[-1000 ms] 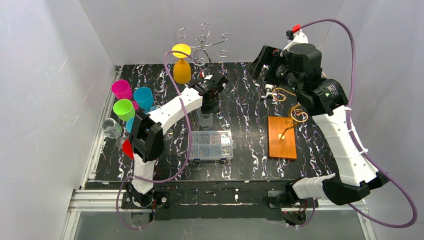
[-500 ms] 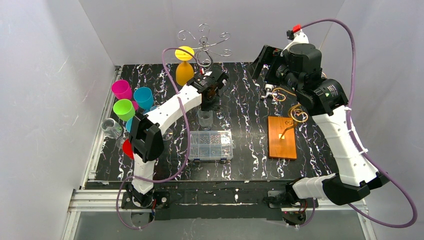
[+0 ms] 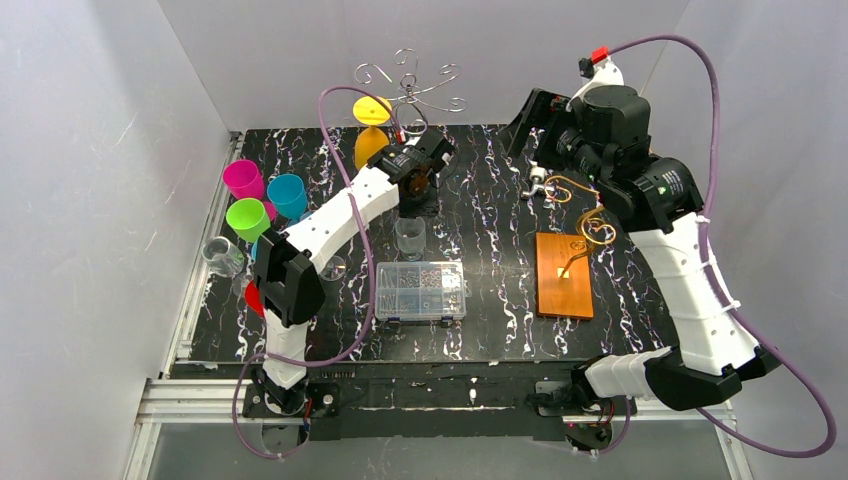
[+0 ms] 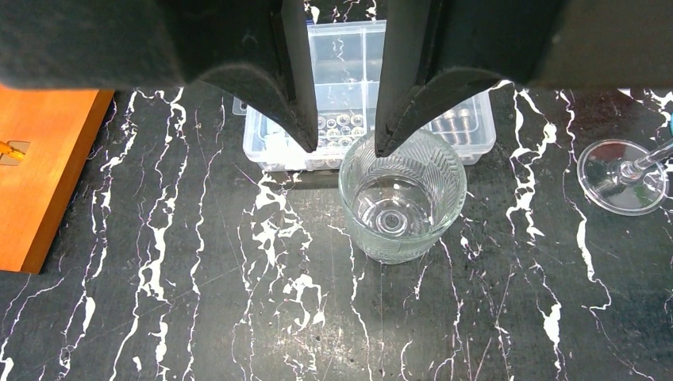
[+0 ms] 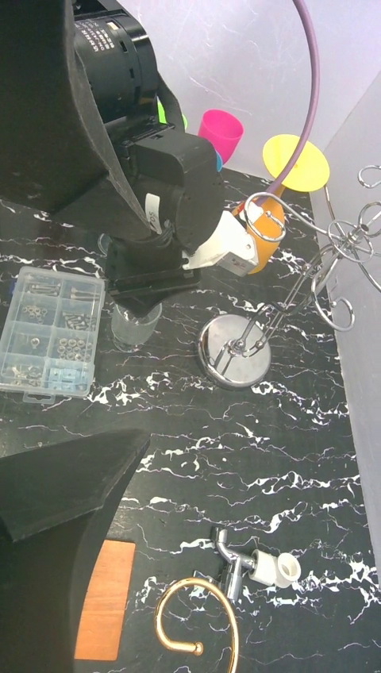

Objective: Take the wine glass off the wine glass rack
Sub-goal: Place the wine glass at the center of the board.

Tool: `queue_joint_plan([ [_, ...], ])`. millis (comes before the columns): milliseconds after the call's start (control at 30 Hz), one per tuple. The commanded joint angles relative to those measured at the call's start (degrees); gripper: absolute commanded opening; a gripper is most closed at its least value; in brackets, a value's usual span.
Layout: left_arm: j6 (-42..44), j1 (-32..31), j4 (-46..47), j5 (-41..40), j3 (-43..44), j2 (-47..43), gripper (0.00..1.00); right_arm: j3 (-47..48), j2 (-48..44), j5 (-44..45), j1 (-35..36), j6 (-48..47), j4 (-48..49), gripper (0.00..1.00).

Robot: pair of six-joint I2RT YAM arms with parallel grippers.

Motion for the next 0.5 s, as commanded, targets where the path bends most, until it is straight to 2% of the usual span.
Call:
queue_joint_plan([
  [0,0.99,-0.42,-2.08,-0.44,2.28,-4.54,0.32,3.55,-0.56,0.91,0.22,-0.78,-0.20,0.98],
  [467,1.49,-0.38,-4.14,0.12,2.26,-7.00,0.33,5.39,0.30,1.53,0.22,-0.89,-1.46,0.98],
])
